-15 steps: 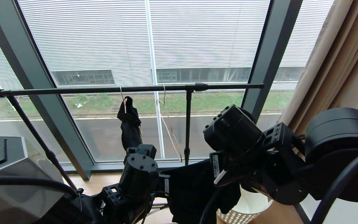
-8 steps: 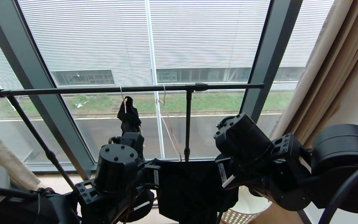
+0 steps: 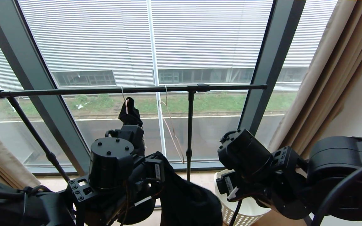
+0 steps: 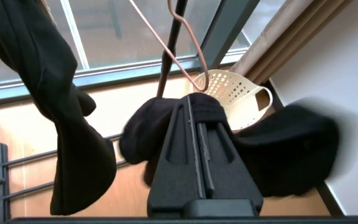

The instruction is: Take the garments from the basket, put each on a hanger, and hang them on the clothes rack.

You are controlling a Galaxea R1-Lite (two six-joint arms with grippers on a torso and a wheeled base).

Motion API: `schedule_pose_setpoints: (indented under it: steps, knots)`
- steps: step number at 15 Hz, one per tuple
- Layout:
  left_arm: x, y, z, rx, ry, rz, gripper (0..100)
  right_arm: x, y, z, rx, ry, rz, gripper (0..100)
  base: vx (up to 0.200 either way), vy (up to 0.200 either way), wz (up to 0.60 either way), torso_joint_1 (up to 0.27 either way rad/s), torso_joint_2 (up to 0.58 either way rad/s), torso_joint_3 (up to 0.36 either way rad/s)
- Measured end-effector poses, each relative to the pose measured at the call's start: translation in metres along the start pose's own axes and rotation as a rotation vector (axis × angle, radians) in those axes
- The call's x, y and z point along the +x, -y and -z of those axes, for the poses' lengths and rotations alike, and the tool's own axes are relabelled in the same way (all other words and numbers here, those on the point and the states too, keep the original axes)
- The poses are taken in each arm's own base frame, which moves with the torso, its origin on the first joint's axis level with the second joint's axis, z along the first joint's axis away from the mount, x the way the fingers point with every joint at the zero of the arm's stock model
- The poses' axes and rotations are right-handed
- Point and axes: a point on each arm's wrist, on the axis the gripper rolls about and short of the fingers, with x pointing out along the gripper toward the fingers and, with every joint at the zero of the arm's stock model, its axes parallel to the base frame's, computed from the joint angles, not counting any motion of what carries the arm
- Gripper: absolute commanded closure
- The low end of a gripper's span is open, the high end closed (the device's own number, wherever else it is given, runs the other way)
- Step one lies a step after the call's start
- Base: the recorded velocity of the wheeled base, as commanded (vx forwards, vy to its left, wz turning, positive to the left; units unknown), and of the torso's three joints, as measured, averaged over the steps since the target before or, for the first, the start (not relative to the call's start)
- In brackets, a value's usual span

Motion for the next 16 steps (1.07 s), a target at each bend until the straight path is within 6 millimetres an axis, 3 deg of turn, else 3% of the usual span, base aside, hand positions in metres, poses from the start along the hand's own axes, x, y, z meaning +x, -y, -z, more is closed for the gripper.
schedule_pose_setpoints:
  steps: [5,11,16]
  knots:
    - [-0.002,0.0,-0.004,-0.005,0.015,0.004,100,0.002,-0.002,0.007,-0.061,-0.035,-0.047,0,0.0,0.0,0.0,0.0,0.0,0.0]
    - [-0.005,0.0,-0.005,0.002,0.015,0.03,100,0.003,-0.012,0.024,-0.176,0.072,-0.201,0,0.0,0.0,0.0,0.0,0.0,0.0]
    - [-0.005,0.002,-0.005,0.024,0.002,0.077,100,-0.016,0.002,0.031,-0.301,0.149,-0.413,0,0.0,0.0,0.0,0.0,0.0,0.0]
